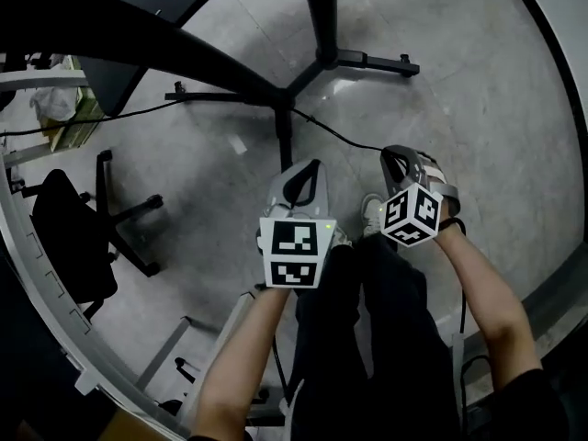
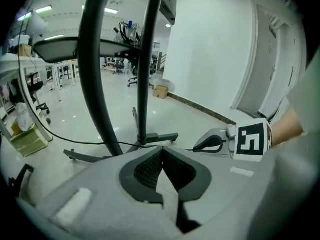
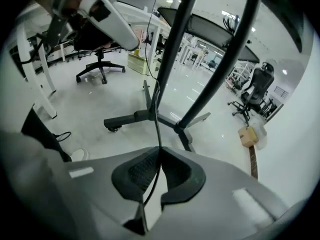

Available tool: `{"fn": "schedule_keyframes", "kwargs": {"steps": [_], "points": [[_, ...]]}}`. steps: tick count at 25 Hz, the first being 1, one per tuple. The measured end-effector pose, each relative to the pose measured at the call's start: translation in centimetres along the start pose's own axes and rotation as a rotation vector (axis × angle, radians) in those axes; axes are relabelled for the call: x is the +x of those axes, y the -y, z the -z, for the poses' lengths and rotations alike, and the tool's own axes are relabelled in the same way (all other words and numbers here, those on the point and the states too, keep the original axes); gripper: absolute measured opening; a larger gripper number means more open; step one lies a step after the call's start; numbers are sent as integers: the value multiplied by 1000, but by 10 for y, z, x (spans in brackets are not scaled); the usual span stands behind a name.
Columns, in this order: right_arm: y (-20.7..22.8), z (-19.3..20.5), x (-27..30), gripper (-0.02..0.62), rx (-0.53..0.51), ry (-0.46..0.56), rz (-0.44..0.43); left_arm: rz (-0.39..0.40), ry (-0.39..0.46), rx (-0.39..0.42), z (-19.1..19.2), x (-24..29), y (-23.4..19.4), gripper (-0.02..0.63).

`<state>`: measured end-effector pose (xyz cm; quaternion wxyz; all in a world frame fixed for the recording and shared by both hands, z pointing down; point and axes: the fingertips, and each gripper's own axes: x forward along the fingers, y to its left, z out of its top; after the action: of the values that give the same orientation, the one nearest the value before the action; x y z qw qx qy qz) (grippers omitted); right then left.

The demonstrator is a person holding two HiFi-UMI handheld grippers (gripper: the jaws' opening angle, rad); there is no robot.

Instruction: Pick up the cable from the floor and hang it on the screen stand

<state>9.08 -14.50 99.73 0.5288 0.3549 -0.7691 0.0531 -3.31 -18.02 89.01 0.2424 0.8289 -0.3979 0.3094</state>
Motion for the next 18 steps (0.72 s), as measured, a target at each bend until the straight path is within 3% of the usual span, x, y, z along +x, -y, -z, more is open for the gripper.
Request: {"fn": "schedule_keyframes", "kwargs": {"steps": [6,14,18], "points": [[37,-52,-83,18,-127,75,80,-28,54,-39,-47,-62,-1,2],[59,-147,-192,19,-352,220,95,-72,128,-36,-109,-131,-5,2],[66,-184,-237,19,-399,262,112,-91,166,-22,-139,-167,-7,2]]}}
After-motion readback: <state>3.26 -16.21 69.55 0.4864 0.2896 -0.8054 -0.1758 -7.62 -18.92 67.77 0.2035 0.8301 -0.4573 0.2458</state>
